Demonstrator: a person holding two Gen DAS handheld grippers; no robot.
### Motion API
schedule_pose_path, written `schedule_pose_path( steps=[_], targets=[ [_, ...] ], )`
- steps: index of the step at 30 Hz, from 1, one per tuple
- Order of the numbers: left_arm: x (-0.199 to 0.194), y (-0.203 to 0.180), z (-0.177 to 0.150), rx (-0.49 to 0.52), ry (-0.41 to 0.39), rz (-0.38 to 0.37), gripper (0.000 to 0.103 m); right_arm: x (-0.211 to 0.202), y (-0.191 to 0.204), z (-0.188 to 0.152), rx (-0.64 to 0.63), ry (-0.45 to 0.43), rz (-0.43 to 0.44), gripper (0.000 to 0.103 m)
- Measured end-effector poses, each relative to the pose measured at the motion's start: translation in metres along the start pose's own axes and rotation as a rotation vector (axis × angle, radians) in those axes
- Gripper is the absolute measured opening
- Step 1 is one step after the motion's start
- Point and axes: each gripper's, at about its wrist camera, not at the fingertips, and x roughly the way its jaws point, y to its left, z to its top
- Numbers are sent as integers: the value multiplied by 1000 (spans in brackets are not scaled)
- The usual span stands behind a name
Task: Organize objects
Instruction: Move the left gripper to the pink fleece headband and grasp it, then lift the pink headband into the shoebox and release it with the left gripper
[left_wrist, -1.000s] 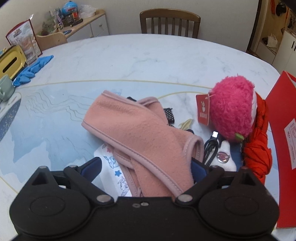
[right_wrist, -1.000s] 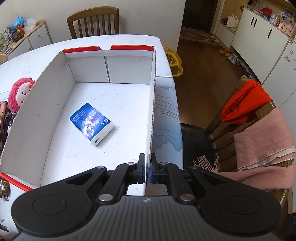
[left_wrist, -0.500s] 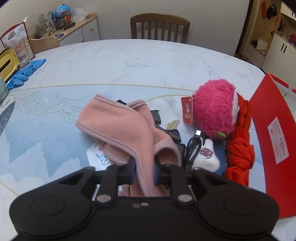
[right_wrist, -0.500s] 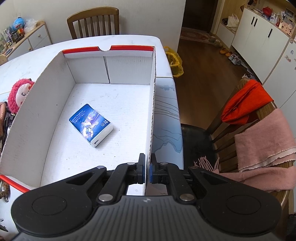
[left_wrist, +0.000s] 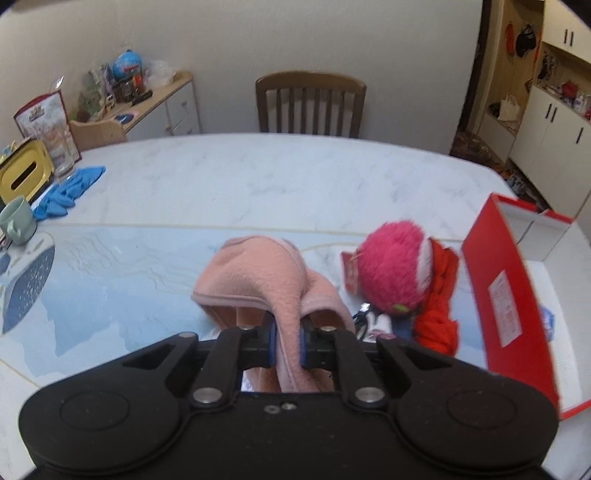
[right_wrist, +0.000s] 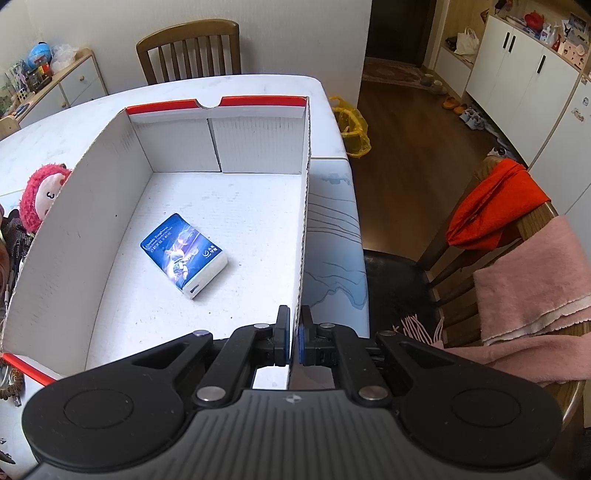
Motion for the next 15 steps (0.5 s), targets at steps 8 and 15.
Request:
schedule_pose_path(
  steps=[8,15],
  targets=[
    [-29,-21,21,43,-73,-67,8,1,-1,-1,-15,-3,9,4],
    [-55,-50,45,104,-156,-132,8,1,-1,-1,-24,-5,19,4]
  ],
)
